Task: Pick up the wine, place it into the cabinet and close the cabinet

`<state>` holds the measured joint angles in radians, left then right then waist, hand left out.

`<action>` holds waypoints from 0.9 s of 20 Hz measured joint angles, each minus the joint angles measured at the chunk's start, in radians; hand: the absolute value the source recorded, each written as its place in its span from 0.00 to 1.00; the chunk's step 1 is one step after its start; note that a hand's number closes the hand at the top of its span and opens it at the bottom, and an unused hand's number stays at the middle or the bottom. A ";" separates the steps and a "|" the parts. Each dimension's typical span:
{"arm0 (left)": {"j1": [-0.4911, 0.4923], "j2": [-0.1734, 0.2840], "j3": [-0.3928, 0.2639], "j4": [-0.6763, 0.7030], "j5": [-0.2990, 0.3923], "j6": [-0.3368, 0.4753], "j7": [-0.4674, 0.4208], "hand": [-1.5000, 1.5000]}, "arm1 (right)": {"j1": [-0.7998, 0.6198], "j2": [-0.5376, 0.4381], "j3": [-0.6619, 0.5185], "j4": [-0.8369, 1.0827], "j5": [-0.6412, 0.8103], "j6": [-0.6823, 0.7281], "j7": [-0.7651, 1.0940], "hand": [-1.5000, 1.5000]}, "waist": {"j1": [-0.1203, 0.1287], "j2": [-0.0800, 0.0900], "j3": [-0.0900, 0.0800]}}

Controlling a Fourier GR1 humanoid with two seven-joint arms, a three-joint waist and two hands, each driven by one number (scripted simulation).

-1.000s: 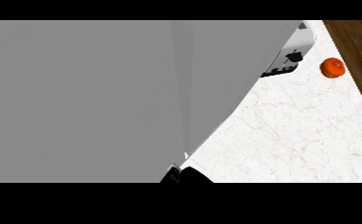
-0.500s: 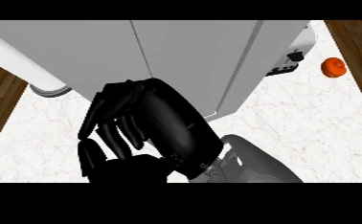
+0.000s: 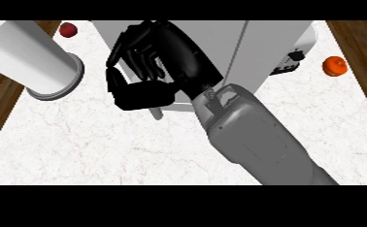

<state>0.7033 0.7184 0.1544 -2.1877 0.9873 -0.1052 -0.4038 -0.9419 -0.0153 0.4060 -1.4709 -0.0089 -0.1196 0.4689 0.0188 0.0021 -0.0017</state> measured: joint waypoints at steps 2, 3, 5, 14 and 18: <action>-0.031 -0.009 -0.021 -0.005 -0.009 0.021 0.027 0.00 | -0.007 -0.004 -0.023 0.035 -0.018 0.039 -0.042 1.00 | -0.001 -0.005 -0.003; -0.044 -0.017 -0.037 -0.020 -0.023 0.044 0.040 0.00 | -0.004 -0.005 -0.028 0.041 -0.024 0.055 -0.059 1.00 | -0.002 -0.007 -0.004; -0.064 -0.033 -0.066 -0.023 -0.050 0.061 0.053 0.00 | -0.008 -0.003 -0.038 0.072 -0.026 0.075 -0.102 1.00 | 0.000 -0.013 -0.005; -0.189 -0.091 -0.182 -0.005 -0.139 0.161 0.089 0.00 | -0.035 -0.016 -0.053 0.168 -0.030 0.156 -0.245 1.00 | 0.002 -0.025 -0.016; -0.236 -0.110 -0.213 0.020 -0.160 0.189 0.100 0.00 | -0.048 -0.023 -0.057 0.191 -0.042 0.187 -0.272 1.00 | 0.002 -0.026 -0.021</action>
